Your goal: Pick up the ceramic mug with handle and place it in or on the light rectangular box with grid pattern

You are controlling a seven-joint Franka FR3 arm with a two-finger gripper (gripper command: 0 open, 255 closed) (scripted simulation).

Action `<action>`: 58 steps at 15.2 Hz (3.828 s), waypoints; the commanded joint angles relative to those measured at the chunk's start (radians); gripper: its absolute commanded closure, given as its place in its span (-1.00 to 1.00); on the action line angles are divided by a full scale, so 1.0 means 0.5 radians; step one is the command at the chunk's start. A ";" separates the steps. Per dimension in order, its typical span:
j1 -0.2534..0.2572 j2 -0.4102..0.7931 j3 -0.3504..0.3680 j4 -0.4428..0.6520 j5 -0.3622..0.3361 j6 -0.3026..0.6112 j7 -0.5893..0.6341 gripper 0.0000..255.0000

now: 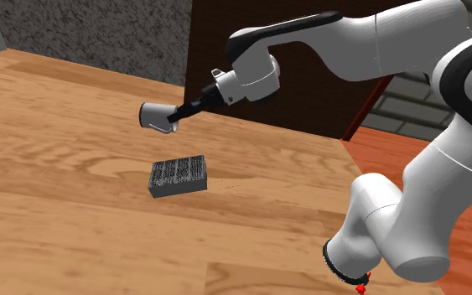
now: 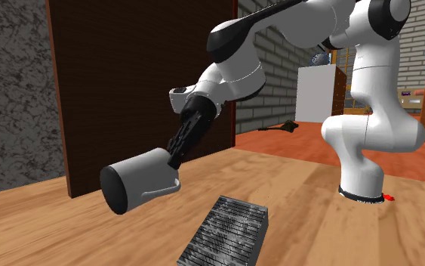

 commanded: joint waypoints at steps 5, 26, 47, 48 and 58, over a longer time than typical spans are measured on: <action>-0.007 -0.109 0.020 0.037 -0.191 0.000 0.204 1.00; -0.669 -1.817 0.583 -1.297 -0.978 0.053 0.888 1.00; -0.403 -1.629 0.326 -1.515 -0.688 0.446 0.395 1.00; -0.403 -1.628 0.326 -1.515 -0.688 0.446 0.394 1.00; -0.648 -1.789 0.370 -1.540 -0.894 0.222 0.530 -1.00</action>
